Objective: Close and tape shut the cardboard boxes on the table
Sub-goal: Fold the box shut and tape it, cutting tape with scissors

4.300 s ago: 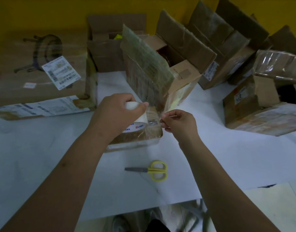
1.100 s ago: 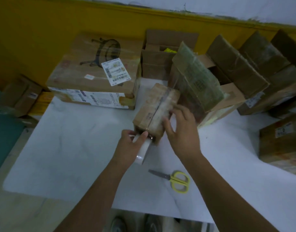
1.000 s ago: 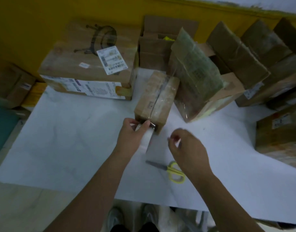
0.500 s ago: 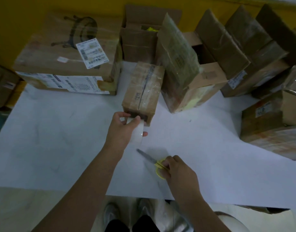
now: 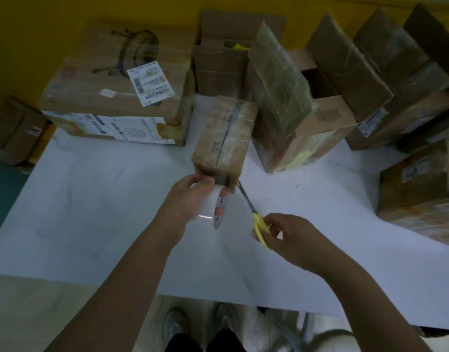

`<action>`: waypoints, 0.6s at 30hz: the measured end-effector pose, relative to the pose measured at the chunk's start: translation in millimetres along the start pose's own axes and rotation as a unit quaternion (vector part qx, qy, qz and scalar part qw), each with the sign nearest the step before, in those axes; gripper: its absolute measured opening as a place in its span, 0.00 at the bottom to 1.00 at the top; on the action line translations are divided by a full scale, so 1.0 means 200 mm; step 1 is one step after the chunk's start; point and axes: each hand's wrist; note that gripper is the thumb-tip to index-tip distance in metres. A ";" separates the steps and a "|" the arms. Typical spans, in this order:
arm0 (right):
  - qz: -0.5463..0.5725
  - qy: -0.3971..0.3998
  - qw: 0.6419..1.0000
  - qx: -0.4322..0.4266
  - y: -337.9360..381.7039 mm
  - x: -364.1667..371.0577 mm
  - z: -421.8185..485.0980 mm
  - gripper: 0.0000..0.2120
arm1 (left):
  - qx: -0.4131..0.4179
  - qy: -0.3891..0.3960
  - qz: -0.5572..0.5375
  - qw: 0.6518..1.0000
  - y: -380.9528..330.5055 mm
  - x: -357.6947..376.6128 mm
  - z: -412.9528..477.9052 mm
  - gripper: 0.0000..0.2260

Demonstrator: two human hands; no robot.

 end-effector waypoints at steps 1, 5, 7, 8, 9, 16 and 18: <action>0.006 0.027 1.000 0.000 0.01 -0.01 0.01 0.14 | 0.000 -0.001 0.002 1.000 0.00 -0.01 0.00 0.11; 0.046 0.114 0.992 0.031 0.07 -0.09 0.03 0.20 | -0.004 0.008 0.017 1.000 -0.01 -0.02 0.00 0.11; 0.035 0.142 0.987 0.061 0.10 -0.13 0.05 0.28 | -0.004 0.012 0.024 1.000 -0.02 -0.02 0.00 0.11; 0.026 0.150 0.985 0.076 0.11 -0.14 0.07 0.32 | -0.006 0.013 0.023 1.000 -0.02 -0.02 0.00 0.11; 0.022 0.154 0.984 0.090 0.12 -0.15 0.10 0.32 | -0.008 0.015 0.022 1.000 -0.02 -0.03 0.01 0.10; 0.039 0.193 0.977 0.085 0.23 -0.20 0.27 0.26 | -0.022 0.027 0.066 0.997 -0.03 -0.06 0.03 0.06; 0.052 0.189 0.978 0.069 0.26 -0.21 0.30 0.27 | -0.025 0.033 0.080 0.996 -0.03 -0.07 0.04 0.06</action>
Point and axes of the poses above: each hand's wrist, its own z-axis towards the middle knuckle, its own x-axis out of the palm, y = z × x
